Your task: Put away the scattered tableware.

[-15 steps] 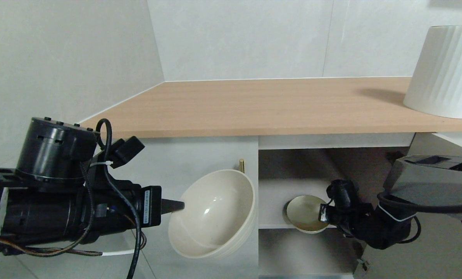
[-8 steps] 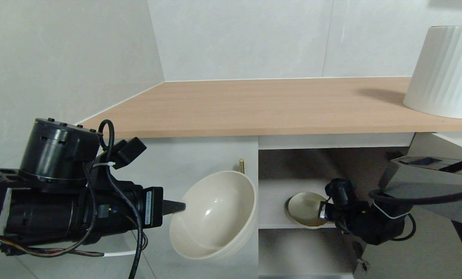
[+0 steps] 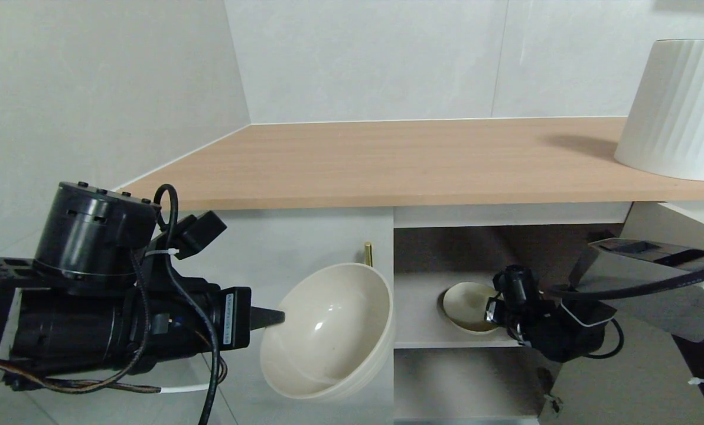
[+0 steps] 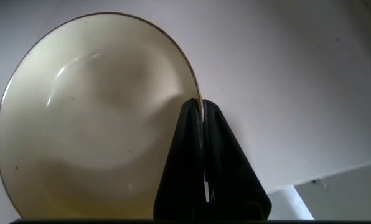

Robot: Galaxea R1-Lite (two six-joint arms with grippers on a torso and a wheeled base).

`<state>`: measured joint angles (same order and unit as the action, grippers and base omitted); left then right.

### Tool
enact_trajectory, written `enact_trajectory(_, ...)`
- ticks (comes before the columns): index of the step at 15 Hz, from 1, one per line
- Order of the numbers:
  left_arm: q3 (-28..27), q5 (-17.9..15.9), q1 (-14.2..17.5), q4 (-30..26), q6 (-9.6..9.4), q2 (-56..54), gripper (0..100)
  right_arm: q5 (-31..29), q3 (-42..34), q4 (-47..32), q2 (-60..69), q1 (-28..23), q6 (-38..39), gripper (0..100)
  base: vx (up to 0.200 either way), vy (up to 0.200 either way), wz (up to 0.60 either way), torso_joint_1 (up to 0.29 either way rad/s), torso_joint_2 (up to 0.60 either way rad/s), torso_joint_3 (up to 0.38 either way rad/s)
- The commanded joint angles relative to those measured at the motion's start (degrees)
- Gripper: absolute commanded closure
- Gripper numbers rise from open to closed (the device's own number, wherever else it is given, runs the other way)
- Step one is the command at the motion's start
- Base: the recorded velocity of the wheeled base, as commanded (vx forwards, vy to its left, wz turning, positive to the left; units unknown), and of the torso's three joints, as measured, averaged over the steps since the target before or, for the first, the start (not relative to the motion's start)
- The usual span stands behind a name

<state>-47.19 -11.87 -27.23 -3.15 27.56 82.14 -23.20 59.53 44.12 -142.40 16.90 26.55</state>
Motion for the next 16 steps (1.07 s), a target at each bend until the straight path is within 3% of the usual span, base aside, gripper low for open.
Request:
enact_trajectory(1, -0.01, 0.01, -0.01, -0.02, 0.03, 0.21, 100, 0.0, 0.33, 0.0, -0.34, -0.02, -0.01, 100, 0.0, 0.0, 0.0, 0.0, 0.0, 0.0)
enact_trajectory(5, -0.01, 0.01, -0.01, -0.02, 0.03, 0.13, 100, -0.36, 0.41, 0.0, -0.34, -0.02, -0.01, 100, 0.0, 0.0, 0.0, 0.0, 0.0, 0.0)
enact_trajectory(6, 0.08, 0.01, -0.01, -0.02, 0.03, 0.21, 100, -0.36, 0.5, 0.0, -0.34, -0.02, -0.01, 0, 0.0, 0.0, 0.0, 0.0, 0.0, 0.0)
enact_trajectory(13, -0.01, 0.01, -0.1, -0.02, 0.12, 1.0, 100, -0.71, -0.38, 0.09, 1.33, -0.02, 0.08, 0, 0.0, 0.0, 0.0, 0.0, 0.0, 0.0)
enact_trajectory(16, -0.97, 0.18, -1.24, -0.63, 0.39, 4.34, 100, 1.67, -10.31, -0.7, 12.85, 1.65, -0.36, 0, 0.0, 0.0, 0.0, 0.0, 0.0, 0.0)
